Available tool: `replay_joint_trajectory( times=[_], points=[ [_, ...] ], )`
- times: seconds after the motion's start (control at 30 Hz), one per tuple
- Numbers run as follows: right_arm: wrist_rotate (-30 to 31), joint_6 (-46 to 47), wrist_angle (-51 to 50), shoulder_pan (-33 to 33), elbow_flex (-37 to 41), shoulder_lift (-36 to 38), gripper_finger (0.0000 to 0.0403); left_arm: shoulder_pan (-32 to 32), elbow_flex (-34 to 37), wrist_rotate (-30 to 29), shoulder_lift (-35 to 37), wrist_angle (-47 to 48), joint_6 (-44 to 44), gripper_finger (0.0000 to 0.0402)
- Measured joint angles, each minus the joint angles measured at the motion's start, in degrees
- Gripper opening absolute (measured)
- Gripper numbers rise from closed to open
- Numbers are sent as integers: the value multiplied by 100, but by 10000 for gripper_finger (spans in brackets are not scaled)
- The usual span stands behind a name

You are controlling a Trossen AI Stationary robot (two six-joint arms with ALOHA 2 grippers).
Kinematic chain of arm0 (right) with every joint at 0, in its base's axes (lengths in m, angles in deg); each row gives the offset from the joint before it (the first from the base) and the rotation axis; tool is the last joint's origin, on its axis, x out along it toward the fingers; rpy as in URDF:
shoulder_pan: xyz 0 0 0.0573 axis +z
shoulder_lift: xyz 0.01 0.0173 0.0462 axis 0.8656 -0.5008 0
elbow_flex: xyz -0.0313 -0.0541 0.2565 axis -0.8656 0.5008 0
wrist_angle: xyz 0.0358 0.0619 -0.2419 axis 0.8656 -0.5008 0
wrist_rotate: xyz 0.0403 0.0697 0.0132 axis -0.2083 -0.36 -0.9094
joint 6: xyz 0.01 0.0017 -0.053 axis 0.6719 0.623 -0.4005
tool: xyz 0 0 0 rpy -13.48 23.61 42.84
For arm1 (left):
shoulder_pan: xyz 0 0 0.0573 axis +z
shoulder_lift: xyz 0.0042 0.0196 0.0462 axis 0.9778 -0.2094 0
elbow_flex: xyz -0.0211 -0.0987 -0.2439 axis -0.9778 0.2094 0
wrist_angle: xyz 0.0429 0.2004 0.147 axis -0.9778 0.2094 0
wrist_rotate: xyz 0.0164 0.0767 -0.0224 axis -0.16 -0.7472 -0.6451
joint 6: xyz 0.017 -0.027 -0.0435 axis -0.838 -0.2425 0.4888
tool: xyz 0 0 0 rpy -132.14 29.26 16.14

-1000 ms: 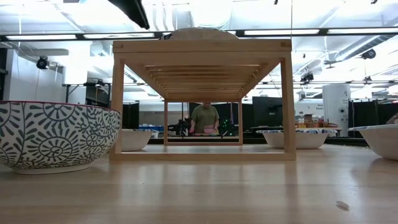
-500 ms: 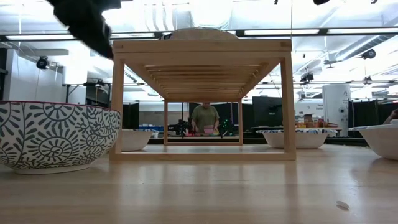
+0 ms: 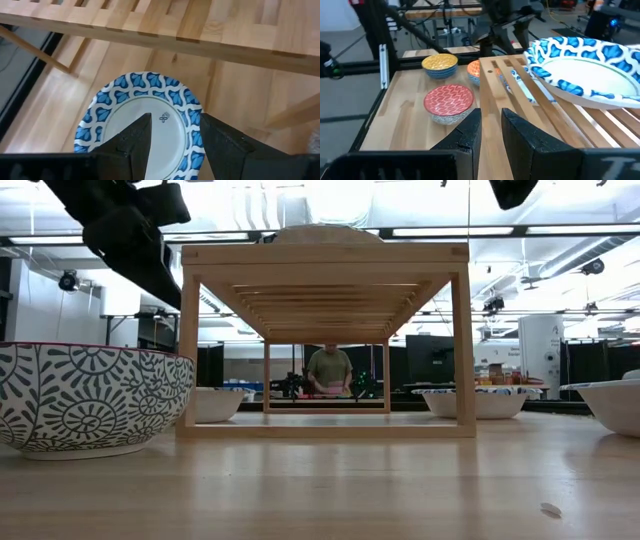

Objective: Place and stack bowls onto a shelf
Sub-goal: Stack the top right white patterned bowl on top of the white patterned bowl on the shelf

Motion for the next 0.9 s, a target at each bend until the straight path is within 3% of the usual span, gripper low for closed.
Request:
replay_joint_trajectory(
  times=[0.23,0.63,0.77,0.9],
  points=[
    [-25,1108,-762,-171,-132,257,63,0,-22,-279,1,25,-78,151],
    [-54,4541,-5790,-1342,-1435,833,63,1,-22,-1196,-22,20,-201,151],
    [-191,5127,-6964,-1874,-1686,836,63,0,-22,-1417,-24,17,-195,151],
    [-913,4907,-7254,-2305,-1662,813,63,1,-22,-1447,-26,20,-176,151]
  ],
)
